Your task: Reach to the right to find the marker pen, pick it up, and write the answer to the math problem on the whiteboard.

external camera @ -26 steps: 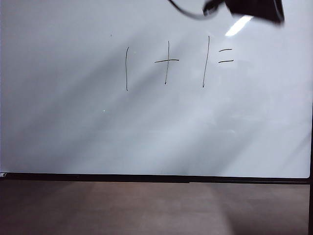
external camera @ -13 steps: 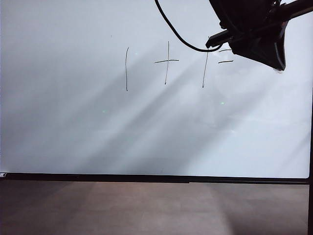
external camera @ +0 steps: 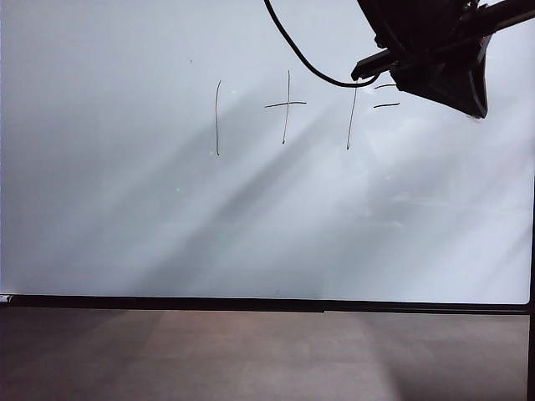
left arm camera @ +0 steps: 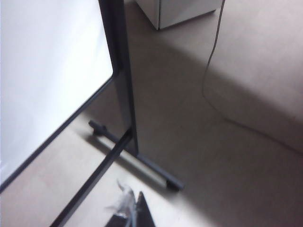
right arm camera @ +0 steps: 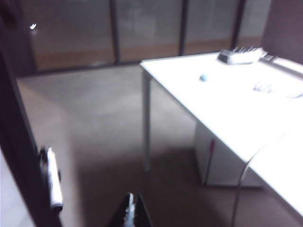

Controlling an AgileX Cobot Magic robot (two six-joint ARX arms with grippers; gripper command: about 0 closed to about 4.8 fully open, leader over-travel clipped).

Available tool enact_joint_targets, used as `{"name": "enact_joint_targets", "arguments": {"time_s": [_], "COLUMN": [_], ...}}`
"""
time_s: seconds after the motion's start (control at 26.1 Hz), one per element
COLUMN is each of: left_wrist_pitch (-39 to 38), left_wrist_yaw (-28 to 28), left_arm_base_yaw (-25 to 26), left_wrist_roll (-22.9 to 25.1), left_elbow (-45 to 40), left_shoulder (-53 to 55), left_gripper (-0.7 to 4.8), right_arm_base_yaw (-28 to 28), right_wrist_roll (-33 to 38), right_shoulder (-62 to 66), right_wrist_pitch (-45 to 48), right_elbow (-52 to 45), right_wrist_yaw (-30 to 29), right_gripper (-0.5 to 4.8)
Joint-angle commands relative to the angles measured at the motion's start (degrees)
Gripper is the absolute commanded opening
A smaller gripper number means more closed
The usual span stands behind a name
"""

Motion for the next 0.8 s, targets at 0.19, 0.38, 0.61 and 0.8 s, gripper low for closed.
{"name": "enact_joint_targets", "arguments": {"time_s": [0.19, 0.38, 0.61, 0.8], "left_wrist_pitch": [23.47, 24.35, 25.62, 28.33], "left_wrist_yaw": [0.28, 0.24, 0.22, 0.26], "left_arm_base_yaw": [-0.09, -0.09, -0.02, -0.04], "left_wrist_roll": [0.0, 0.0, 0.0, 0.0], "left_elbow": [0.26, 0.28, 0.35, 0.44], "left_shoulder": [-0.46, -0.46, -0.46, -0.46], "left_gripper": [-0.05, -0.04, -0.05, -0.05], "right_arm_base_yaw": [-3.3, -3.32, -1.88, 1.22], "right_wrist_roll": [3.06, 7.91, 13.51, 11.85], "right_shoulder": [16.66, 37.09, 53.29, 56.43], "right_wrist_pitch": [18.18, 41.97, 61.53, 59.49], "right_elbow": [0.28, 0.31, 3.39, 8.39], "right_wrist_yaw": [-16.2, -27.61, -34.75, -35.45], "right_gripper": [1.7, 2.68, 2.75, 2.75]}}
